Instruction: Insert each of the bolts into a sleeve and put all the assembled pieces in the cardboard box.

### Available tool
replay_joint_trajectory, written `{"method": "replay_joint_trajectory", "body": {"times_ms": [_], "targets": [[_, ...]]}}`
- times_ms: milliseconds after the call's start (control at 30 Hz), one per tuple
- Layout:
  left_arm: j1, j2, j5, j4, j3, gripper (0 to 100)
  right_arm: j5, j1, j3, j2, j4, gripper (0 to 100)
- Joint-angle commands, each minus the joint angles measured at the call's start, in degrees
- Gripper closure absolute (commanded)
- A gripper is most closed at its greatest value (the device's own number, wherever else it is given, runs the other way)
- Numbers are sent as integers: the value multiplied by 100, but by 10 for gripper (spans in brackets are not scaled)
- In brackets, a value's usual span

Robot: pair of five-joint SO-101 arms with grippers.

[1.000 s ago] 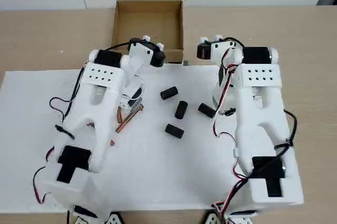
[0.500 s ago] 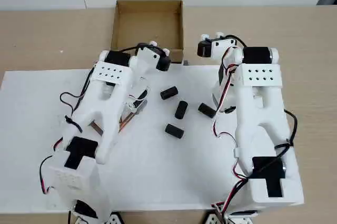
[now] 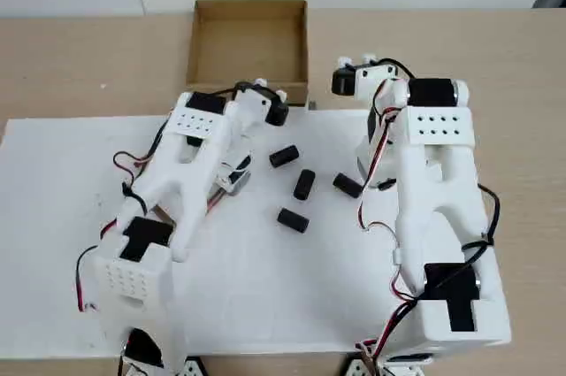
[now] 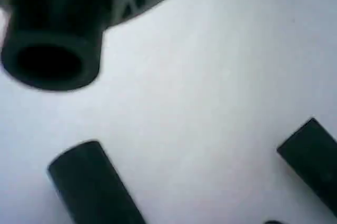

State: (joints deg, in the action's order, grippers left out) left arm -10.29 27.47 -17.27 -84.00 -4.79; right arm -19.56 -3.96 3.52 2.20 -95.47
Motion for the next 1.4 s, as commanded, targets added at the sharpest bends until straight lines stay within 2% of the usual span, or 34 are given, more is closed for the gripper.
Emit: {"method": "replay_joint_trajectory", "body": {"times_ms": [0,133,267,567,733,867,1000,1167,1367], "targets": [[26,123,-9,229,-154,919,62,-4,26,-312,84,991],[26,167,-9,229,-154,996,62,-4,44,-330,31,991],[26,-105,26,141,-154,994,70,-4,62,-426,-136,991],[-26,-2013,70,-466,-154,993,668,-4,-70,-1807,-233,995],[-9,-2646,1046,-1231,-154,994,791,22,-835,-2730,-242,995],[-35,-3156,1108,-1618,-136,994,782,31,-1495,-3723,-233,995],[-70,-3895,1486,-1609,-119,994,818,4,-1987,-4725,-110,995],[-281,-4659,1793,-1415,251,994,826,40,-2585,-5903,593,995],[-290,-5776,2708,-615,1429,994,1538,4,-3490,-6712,1051,995]]}}
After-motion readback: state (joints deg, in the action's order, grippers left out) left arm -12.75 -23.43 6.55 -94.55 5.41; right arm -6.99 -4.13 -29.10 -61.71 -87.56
